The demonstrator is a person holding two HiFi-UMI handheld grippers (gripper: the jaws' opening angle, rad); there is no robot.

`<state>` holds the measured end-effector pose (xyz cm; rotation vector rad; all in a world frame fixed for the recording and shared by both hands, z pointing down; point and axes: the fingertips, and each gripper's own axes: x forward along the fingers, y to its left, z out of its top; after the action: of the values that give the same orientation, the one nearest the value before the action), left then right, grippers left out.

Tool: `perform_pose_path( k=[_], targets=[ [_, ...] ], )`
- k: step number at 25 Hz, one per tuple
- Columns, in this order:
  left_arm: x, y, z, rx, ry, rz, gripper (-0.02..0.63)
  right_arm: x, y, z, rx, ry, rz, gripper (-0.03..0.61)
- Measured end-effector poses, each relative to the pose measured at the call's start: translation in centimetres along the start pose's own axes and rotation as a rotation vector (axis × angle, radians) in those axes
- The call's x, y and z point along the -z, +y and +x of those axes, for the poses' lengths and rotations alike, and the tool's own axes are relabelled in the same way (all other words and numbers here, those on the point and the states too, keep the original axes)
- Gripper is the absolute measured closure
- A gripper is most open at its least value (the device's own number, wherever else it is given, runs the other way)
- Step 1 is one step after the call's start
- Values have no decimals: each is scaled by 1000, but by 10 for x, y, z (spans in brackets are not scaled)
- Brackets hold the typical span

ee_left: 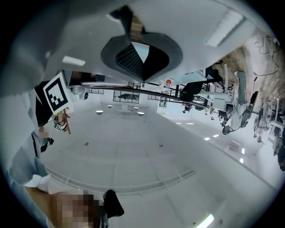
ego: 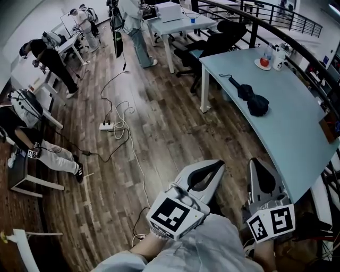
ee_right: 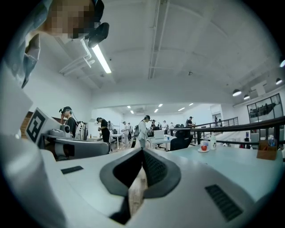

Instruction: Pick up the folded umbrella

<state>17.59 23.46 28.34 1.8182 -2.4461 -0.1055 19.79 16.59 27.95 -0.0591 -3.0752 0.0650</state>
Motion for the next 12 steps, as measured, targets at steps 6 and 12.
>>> perform_pose_path(
  k=[6,12],
  targets=[
    [-7,32,27,-38,14,-35,609,1,-21,45,-32,2,6,578],
    [-14,72,70,-58,14,-21,609,1,-52,105,-71,-5,29,578]
  ],
)
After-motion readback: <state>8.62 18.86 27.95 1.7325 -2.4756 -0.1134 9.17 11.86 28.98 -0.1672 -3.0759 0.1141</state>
